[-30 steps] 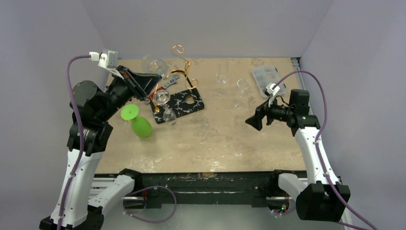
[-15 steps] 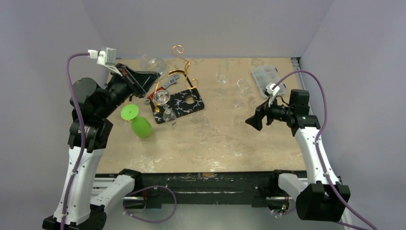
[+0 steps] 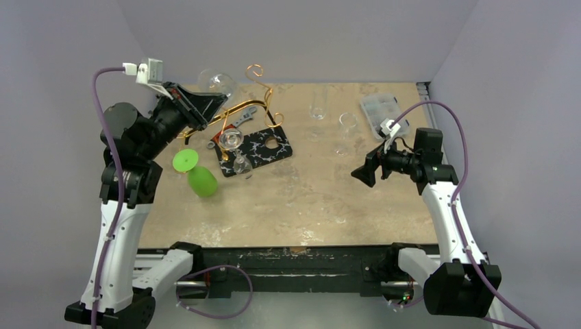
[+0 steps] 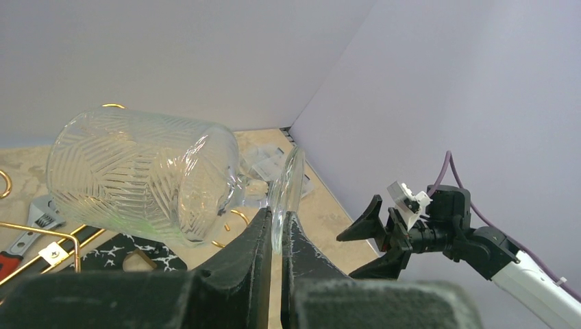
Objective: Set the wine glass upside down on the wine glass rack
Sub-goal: Turn the wine glass upside down at the wine rack.
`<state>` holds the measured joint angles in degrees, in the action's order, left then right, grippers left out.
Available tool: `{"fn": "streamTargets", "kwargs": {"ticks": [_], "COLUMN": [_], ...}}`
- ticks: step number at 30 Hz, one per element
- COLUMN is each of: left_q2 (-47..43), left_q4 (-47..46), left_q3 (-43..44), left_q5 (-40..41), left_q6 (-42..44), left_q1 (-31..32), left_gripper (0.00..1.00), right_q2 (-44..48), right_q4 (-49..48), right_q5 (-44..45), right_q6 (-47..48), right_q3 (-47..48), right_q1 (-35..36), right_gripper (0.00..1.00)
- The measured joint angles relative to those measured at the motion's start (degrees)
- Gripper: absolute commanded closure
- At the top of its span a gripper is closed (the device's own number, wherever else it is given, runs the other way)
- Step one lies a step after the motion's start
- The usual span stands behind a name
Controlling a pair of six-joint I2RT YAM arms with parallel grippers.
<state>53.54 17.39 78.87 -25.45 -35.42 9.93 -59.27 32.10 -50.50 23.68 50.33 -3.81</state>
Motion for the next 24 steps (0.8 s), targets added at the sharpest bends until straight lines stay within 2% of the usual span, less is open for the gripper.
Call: {"fn": "streamTargets", "kwargs": {"ticks": [24], "left_q2": [3.7], "left_q4": [-3.2], "left_q3": [0.7], "left_q5": [-1.7], "left_q6": [-4.0], "left_q1": [-2.6], "left_gripper": [1.0], "right_q2": [0.0], "right_q4": [0.6], "right_q5": [0.0], "right_q6": [1.0], "right_q3": [0.0], "right_q1": [0.0], "right_gripper": [0.04]}}
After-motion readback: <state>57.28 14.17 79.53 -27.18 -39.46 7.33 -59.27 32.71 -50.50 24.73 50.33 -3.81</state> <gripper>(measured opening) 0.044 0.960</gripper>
